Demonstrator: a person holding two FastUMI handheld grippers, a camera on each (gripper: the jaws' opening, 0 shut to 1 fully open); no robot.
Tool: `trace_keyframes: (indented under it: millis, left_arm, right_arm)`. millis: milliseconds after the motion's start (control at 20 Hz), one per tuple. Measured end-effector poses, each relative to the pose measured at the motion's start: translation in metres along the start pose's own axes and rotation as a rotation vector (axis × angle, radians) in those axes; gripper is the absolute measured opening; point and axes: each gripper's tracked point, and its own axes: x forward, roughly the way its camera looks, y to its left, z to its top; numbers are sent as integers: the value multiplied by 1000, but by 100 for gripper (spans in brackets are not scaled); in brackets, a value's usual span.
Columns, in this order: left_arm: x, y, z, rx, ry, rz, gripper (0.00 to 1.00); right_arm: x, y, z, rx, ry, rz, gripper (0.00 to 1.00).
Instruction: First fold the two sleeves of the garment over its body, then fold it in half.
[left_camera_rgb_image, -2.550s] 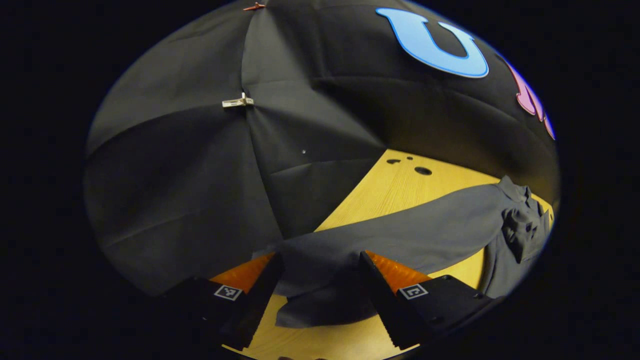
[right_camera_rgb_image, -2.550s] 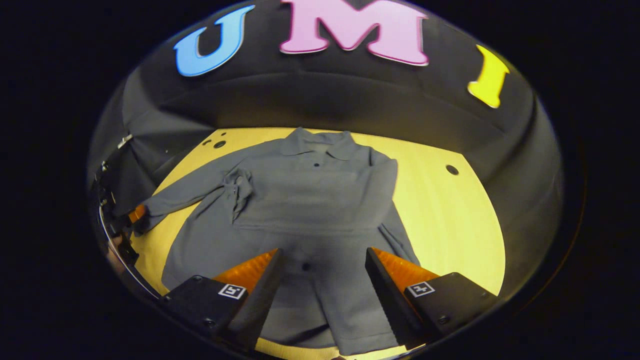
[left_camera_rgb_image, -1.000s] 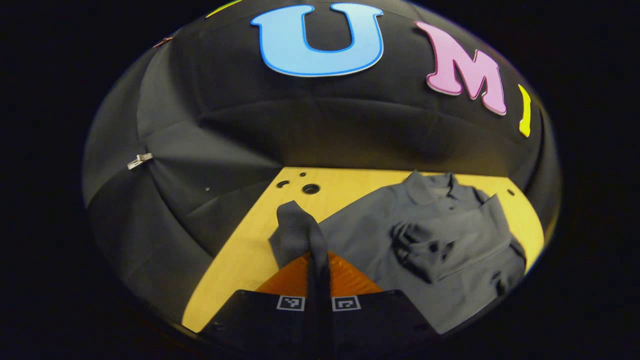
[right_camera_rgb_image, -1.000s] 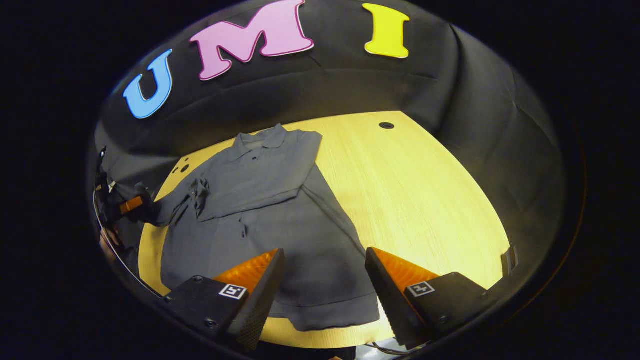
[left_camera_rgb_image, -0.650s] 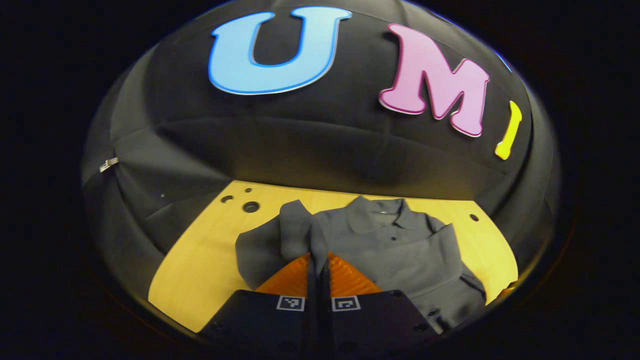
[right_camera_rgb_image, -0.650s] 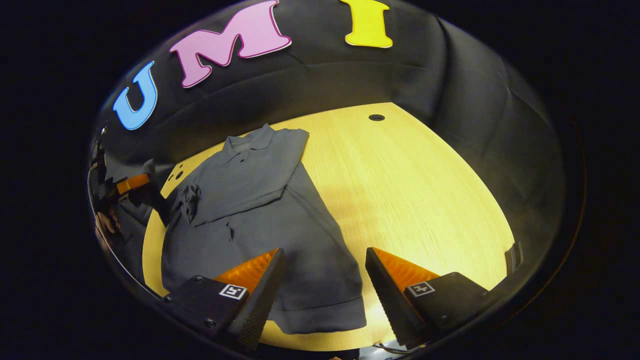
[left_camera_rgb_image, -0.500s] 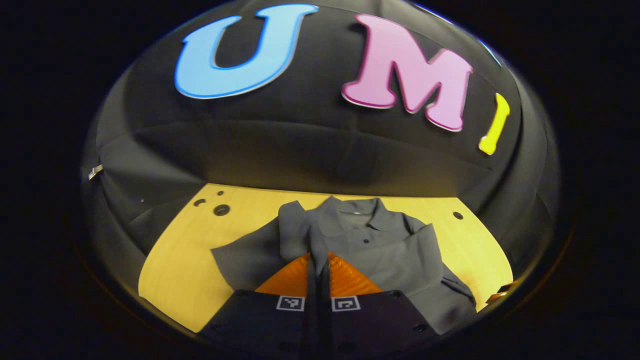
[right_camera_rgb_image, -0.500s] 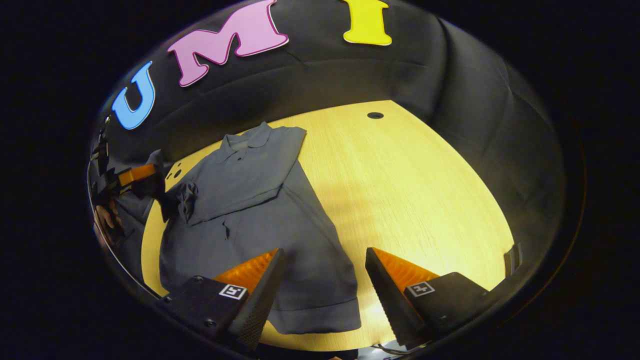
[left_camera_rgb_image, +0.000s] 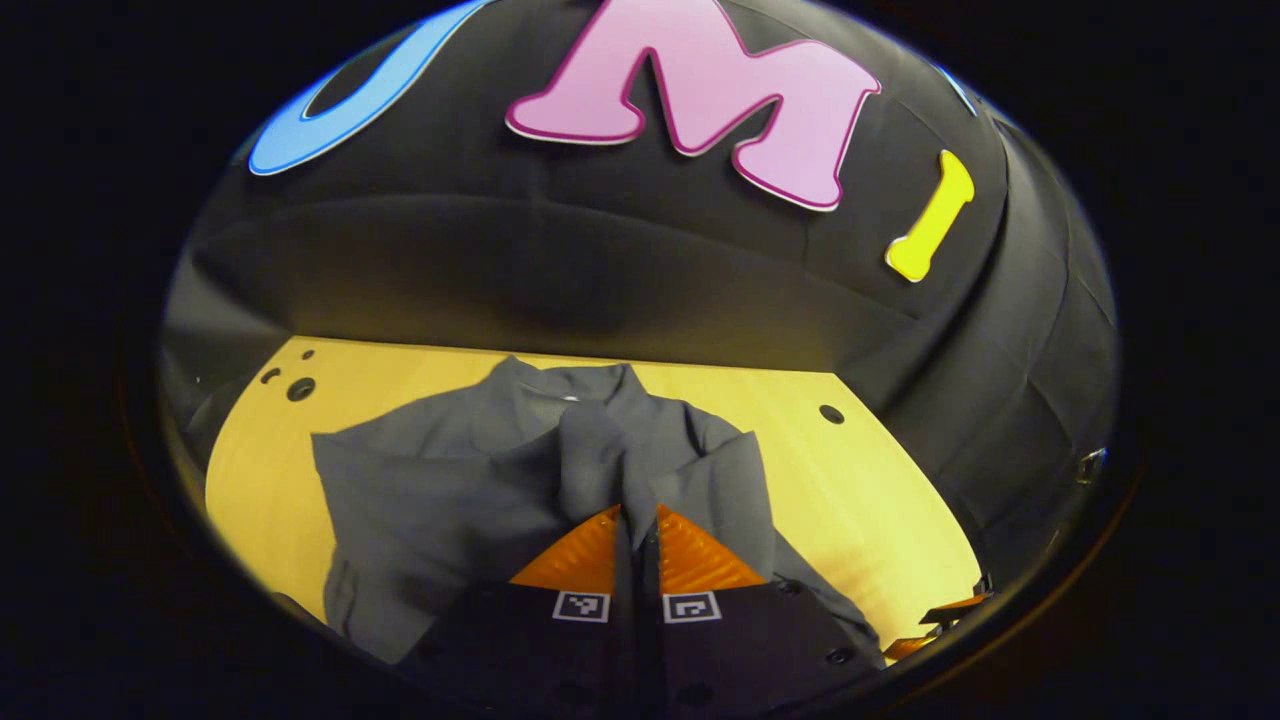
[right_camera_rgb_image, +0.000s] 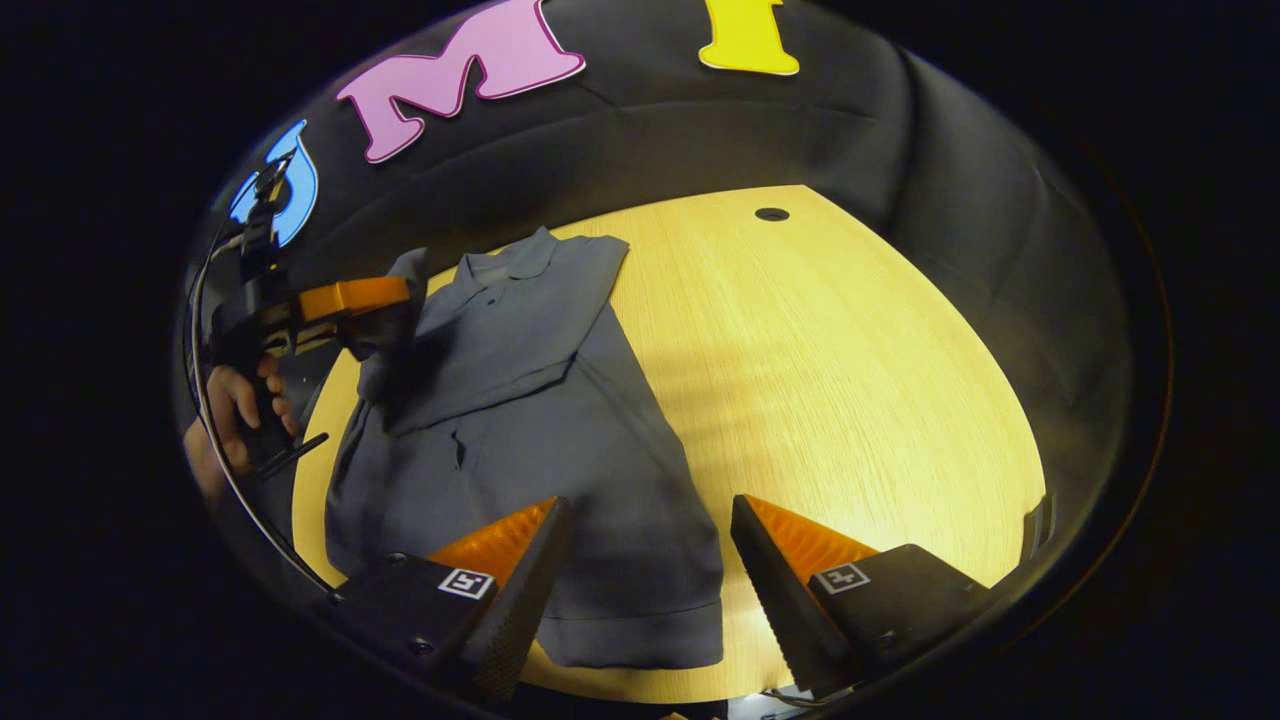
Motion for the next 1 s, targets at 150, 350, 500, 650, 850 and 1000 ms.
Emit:
trace_keyframes:
  millis: [150, 350, 500, 650, 850, 1000]
  left_arm:
    - [14, -27, -8, 9, 29, -40, 5]
    - [30, -56, -21, 61, 73, -60, 5]
    - [41, -68, -28, 79, 88, -58, 6]
    - [45, -70, -34, 63, 105, -54, 7]
    - [40, -77, -35, 20, 109, -107, 15]
    - [23, -77, -28, 27, 70, -150, 38]
  right_arm:
    - [0, -7, -2, 29, 8, 2, 99]
    - [4, -17, -4, 47, 19, -6, 99]
    - [2, -22, -1, 54, 5, -14, 99]
    - [3, -22, -1, 55, 8, -11, 99]
    - [5, -17, -4, 33, 17, -9, 99]
    - [0, -8, -3, 31, 0, 6, 99]
